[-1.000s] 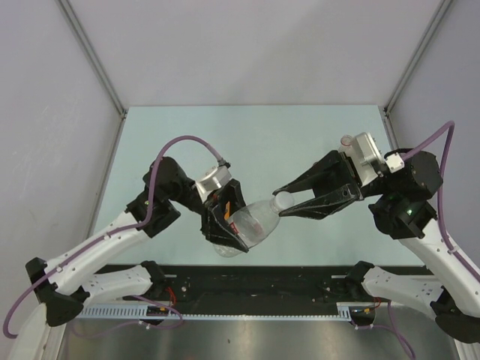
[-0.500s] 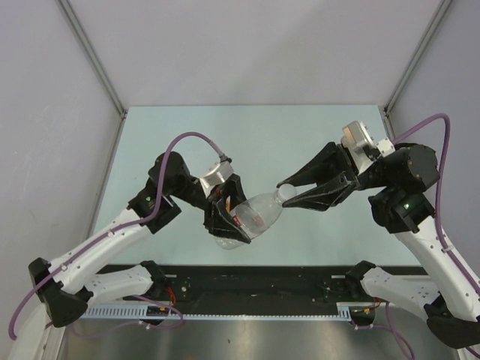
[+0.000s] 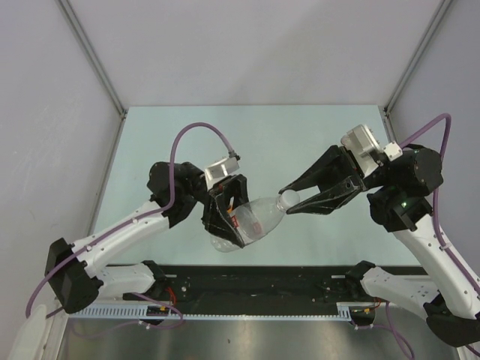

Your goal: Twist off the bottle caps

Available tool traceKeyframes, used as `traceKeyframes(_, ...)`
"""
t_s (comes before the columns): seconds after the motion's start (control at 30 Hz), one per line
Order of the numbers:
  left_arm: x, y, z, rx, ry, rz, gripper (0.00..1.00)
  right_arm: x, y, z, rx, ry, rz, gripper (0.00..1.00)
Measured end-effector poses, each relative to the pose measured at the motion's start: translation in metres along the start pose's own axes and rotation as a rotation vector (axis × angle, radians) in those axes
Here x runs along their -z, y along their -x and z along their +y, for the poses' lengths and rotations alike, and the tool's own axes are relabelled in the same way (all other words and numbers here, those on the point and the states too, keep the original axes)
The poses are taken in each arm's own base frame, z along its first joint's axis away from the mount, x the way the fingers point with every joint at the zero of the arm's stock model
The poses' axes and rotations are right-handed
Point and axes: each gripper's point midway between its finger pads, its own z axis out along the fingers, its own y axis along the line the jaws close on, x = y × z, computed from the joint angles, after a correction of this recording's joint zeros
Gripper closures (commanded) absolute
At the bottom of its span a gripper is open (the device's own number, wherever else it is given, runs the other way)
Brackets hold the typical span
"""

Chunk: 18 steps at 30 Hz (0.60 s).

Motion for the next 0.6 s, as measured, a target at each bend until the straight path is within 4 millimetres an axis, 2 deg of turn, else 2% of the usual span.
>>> traceKeyframes(0.1, 0.001, -0.001, 0.0, 0.015, 0.002, 0.004, 1.0, 0.001, 0.0, -0.002, 0.0, -0.007, 0.001, 1.0)
traceKeyframes(0.23, 0.003, 0.002, 0.015, -0.022, 0.084, -0.018, 1.0, 0.009, 0.0, -0.012, -0.005, -0.077, 0.003, 1.0)
traceKeyframes(0.47, 0.014, 0.019, 0.028, -0.209, 0.279, -0.07, 1.0, 0.017, 0.013, -0.014, 0.005, -0.163, -0.03, 1.0)
traceKeyframes(0.6, 0.024, 0.025, 0.043, -0.266, 0.399, -0.092, 1.0, 0.02, 0.02, -0.019, 0.003, -0.232, -0.063, 1.0)
